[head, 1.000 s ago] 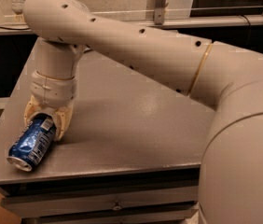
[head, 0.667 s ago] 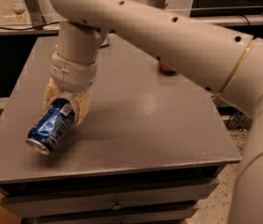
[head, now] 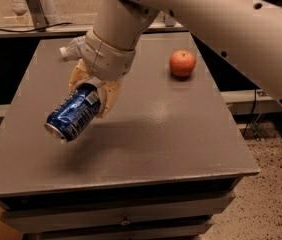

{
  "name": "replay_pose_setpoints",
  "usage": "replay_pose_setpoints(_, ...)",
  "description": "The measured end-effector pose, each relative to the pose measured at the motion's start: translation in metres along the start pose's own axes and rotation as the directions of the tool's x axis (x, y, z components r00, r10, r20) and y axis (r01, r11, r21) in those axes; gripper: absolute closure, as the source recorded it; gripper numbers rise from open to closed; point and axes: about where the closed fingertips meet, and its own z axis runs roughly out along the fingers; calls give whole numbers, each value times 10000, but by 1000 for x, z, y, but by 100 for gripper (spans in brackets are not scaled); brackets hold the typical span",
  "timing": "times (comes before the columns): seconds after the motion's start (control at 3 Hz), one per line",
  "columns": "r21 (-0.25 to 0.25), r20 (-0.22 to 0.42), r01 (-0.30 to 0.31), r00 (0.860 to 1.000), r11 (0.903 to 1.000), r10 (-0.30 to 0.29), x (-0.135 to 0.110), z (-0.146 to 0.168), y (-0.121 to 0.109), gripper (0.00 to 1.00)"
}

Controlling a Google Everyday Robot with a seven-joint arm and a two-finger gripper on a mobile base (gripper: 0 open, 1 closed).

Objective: Pick pepsi can

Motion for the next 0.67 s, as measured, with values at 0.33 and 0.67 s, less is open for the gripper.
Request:
replay_pose_setpoints(0.33,230,-10,5,10000,9997,-5,2,-3,-4,100)
replay_pose_setpoints(0.67,1015,-420,-199,9988,9946,243,20,-22,-24,100)
